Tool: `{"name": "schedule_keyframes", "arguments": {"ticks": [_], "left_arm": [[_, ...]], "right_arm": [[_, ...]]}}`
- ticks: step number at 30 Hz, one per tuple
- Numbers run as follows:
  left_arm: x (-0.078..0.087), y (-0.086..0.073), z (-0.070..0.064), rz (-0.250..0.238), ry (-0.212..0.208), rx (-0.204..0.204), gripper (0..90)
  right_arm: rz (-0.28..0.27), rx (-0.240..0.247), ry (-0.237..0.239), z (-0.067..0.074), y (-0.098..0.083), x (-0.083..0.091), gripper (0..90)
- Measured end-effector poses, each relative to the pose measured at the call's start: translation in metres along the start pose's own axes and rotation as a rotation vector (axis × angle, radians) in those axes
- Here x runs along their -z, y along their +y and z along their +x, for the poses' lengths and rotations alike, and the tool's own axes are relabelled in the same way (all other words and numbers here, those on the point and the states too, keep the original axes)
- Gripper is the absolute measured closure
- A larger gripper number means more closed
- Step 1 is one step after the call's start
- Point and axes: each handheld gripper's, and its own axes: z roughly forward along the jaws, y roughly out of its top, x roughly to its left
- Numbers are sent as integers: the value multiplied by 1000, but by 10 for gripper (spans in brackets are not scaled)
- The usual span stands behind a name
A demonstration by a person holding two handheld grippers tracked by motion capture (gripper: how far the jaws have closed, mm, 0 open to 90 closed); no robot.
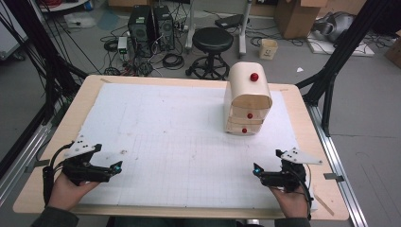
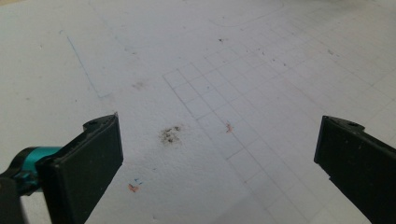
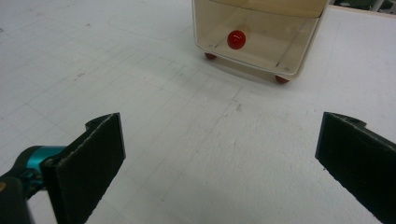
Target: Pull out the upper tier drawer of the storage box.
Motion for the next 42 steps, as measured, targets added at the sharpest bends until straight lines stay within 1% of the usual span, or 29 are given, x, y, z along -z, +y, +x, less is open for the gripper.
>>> {"name": "schedule_keyframes", "arguments": {"ticks": [6, 7, 14, 19, 20, 21, 24, 27, 32, 35, 39, 41, 42], "left_arm": [[1, -1, 1, -2, -2, 7, 17], [1, -1, 1, -6, -1, 9, 17], [1, -1, 2, -5, -2, 8, 17], [2, 0, 1, -10, -2, 11, 17], [2, 0, 1, -10, -2, 11, 17], [2, 0, 1, -9, -3, 11, 17], [1, -1, 2, -8, -4, 9, 17], [2, -1, 3, -13, -3, 12, 17], [3, -1, 3, -14, -1, 15, 17], [2, -1, 3, -12, -4, 13, 17], [2, -1, 3, -12, -2, 14, 17], [2, -1, 4, -13, -3, 14, 17], [3, -1, 4, -12, 0, 11, 17]], "right_arm": [[21, -4, -5, 5, 5, -2, 4], [24, 4, -10, 8, 7, -3, 4], [5, 2, -22, 15, 15, -3, 4], [-1, 1, -52, 21, 23, -8, 5], [-1, 1, -52, 21, 23, -8, 5], [-10, 5, -83, 24, 26, -10, 5], [-25, -3, -115, 27, 30, -12, 5], [-28, 0, -134, 32, 36, -14, 5], [-40, 6, -147, 37, 45, -19, 5], [-62, -15, -165, 42, 51, -23, 5], [-80, -23, -212, 45, 57, -27, 5], [-93, -36, -218, 46, 60, -28, 5], [-96, -30, -223, 46, 62, -29, 5]]}}
